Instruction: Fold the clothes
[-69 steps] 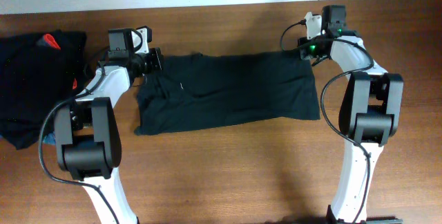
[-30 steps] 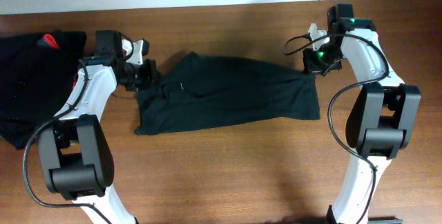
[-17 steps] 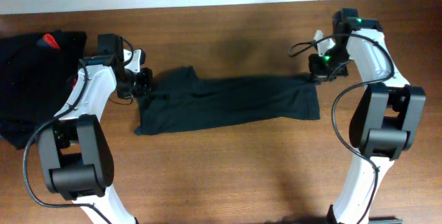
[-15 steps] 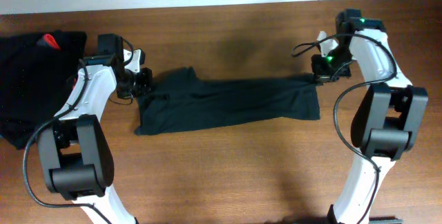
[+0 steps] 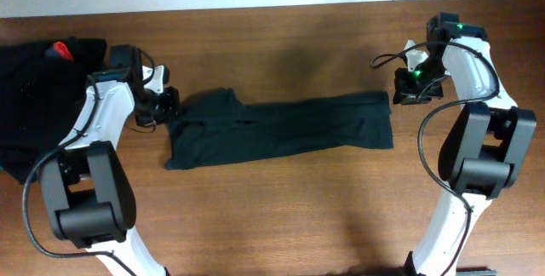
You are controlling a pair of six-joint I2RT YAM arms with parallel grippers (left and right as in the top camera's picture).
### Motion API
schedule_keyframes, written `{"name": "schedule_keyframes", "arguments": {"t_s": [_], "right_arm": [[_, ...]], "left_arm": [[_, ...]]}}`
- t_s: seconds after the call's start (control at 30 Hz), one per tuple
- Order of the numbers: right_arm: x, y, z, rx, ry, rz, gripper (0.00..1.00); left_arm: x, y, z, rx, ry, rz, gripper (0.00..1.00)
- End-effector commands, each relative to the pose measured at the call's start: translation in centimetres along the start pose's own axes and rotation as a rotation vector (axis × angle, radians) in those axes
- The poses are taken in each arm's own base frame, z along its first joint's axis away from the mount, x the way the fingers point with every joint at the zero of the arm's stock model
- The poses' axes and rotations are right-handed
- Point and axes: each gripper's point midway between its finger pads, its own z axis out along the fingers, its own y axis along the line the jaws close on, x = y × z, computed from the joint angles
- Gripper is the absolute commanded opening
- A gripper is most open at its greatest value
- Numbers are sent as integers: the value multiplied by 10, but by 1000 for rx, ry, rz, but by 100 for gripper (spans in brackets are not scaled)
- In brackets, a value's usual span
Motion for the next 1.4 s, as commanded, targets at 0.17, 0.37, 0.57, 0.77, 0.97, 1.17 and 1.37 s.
{"name": "schedule_keyframes", "arguments": {"t_s": [0.17,0.37,0.57,0.77,0.97,1.17,1.37], "right_arm": [[-2,0,-17,14,-39,-4,23],[-1,3,-17,3,-36,-5,24],[-2,15,-16,-38,-41,-61,24],[-5,36,-13,-52,-41,-132,27],[-5,39,-12,-52,-42,-140,27],[-5,39,-12,-52,-42,-139,27],[-5,39,-12,-52,-42,-139,27]], "left_arm": [[32,-28,-13,156,124,-34,0],[33,-29,-13,157,126,-32,0],[20,-24,-12,137,75,-13,24],[-41,-38,-20,190,-169,84,48],[-64,-54,-23,214,-267,152,54],[-55,-67,-5,224,-220,171,54],[-35,-68,26,225,-118,141,54]]}}
